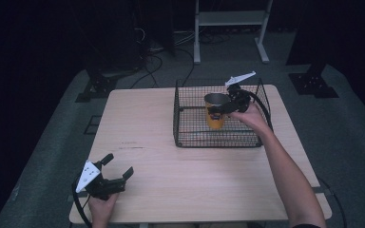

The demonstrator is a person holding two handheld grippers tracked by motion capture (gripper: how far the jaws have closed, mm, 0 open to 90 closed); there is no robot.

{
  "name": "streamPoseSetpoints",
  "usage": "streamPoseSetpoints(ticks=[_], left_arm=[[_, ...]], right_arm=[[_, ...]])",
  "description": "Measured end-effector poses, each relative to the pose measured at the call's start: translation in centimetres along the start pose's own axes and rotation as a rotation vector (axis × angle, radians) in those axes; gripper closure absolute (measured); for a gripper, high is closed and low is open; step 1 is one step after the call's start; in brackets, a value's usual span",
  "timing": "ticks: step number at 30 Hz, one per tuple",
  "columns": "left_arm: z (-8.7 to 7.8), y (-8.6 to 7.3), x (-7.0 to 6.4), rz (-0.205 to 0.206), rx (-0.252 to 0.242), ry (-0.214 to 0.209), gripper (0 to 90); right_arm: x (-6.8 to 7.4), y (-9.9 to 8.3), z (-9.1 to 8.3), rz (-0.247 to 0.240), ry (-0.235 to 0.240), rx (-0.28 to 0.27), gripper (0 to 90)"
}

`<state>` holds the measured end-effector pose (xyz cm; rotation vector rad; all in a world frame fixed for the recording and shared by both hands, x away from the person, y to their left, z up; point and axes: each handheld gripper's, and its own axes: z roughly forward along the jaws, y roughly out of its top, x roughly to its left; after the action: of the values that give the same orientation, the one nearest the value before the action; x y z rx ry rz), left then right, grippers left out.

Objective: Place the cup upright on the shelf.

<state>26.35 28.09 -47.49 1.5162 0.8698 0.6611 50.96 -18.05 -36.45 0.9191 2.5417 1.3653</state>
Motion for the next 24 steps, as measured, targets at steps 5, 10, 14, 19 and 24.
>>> streamPoseSetpoints(ticks=[5, 10, 14, 19, 24], left_arm=[[0.0, 0.0, 0.0, 0.000, -0.001, -0.001, 2.2], [0.0, 0.0, 0.0, 0.000, -0.001, 0.000, 2.3], [0.0, 0.0, 0.0, 0.000, -0.001, 0.000, 2.3], [0.0, 0.0, 0.0, 0.000, -0.002, -0.001, 2.3], [0.0, 0.0, 0.0, 0.001, -0.002, -0.002, 2.3]], right_arm=[[-0.4, -0.4, 0.8, 0.012, -0.019, 0.023, 12.1], [-0.6, -0.5, 1.4, 0.008, -0.019, 0.044, 12.1], [-0.6, -0.5, 1.8, 0.006, -0.007, 0.054, 12.1], [-0.7, -0.3, 2.7, -0.005, -0.001, 0.074, 12.2], [-0.9, -0.5, 3.6, 0.003, -0.004, 0.093, 12.2]])
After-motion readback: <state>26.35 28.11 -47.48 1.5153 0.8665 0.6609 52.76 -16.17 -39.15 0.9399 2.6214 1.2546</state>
